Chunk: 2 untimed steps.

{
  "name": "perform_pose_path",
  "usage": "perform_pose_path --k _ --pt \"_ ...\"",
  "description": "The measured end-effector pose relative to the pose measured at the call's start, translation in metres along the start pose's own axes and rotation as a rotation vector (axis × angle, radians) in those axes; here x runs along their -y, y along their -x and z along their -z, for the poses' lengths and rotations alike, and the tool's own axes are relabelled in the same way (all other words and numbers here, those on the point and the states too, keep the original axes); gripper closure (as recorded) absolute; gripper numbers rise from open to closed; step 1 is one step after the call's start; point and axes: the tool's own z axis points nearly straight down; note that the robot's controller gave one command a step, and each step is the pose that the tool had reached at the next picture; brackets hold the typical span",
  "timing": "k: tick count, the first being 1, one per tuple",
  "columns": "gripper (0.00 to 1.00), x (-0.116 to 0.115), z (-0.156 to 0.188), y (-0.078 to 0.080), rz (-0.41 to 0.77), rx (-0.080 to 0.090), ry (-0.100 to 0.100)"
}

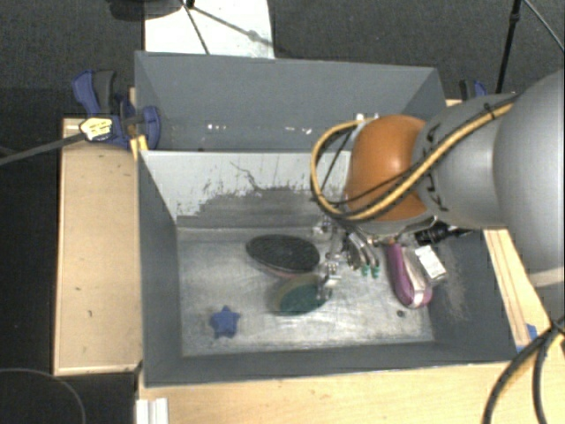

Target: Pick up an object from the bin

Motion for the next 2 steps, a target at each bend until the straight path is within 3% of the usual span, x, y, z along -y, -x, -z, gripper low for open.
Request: perform_pose_path --k 1,2 --pt "0.00 0.000 0.000 0.003 0.000 0.019 0.002" --pt "0.00 -0.014 -0.005 -0.003 -0.067 0.005 0.013"
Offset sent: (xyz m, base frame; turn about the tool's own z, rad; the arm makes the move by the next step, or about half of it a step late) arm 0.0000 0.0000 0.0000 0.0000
